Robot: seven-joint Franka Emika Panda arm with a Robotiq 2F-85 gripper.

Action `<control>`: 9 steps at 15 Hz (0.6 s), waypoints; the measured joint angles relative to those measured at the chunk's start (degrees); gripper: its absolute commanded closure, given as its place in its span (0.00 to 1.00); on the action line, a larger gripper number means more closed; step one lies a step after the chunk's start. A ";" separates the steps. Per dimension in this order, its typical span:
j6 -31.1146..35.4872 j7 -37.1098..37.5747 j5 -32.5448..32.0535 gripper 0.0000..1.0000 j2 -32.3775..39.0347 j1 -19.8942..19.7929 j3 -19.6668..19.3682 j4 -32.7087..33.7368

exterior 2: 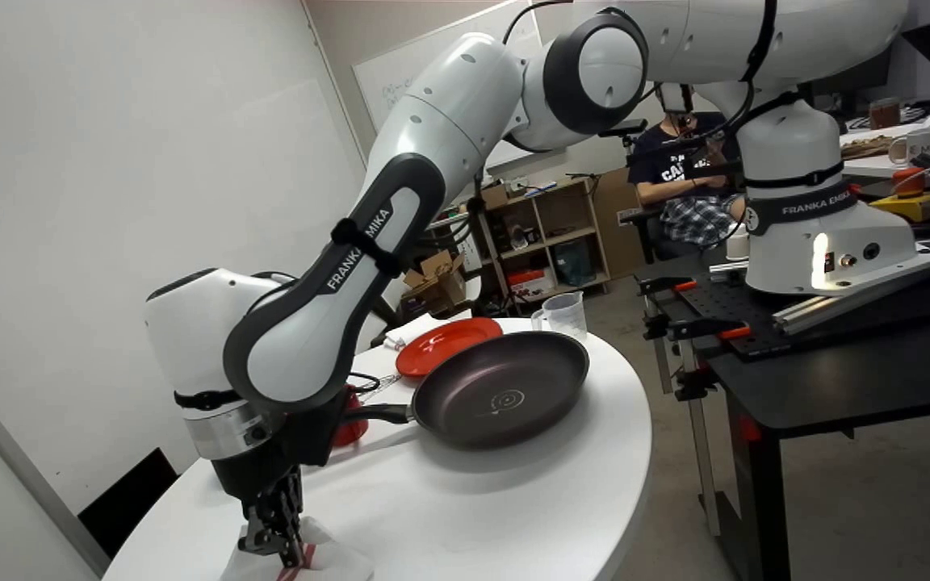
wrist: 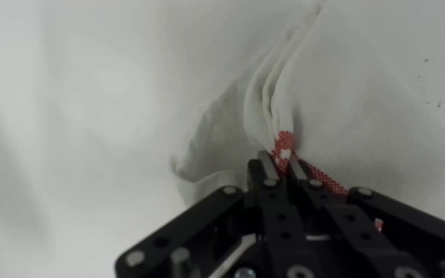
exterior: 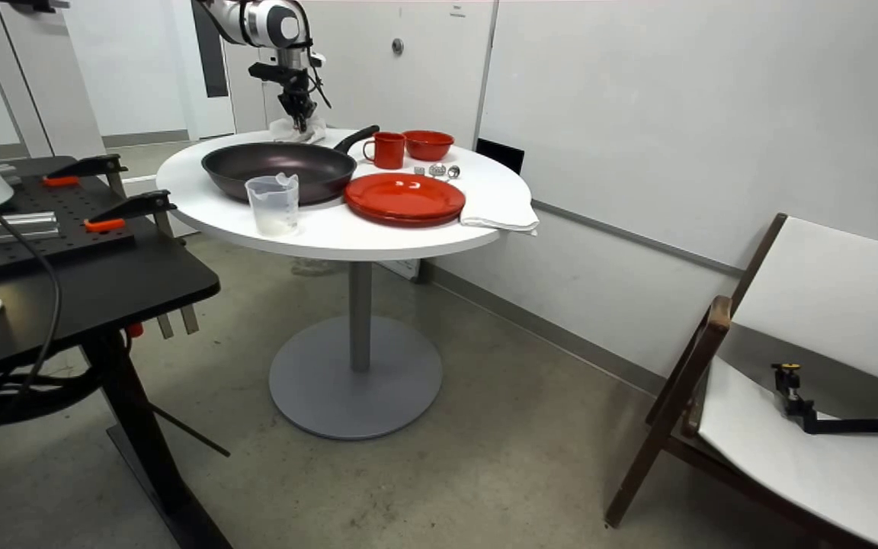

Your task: Use the towel to wipe the table top

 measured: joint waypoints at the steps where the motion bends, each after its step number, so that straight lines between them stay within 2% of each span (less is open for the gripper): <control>1: 0.00 0.13 0.00 0.98 0.08 -0.28 -0.71 0.00; 9: -0.56 1.34 0.02 0.98 0.59 -1.95 -5.33 -0.04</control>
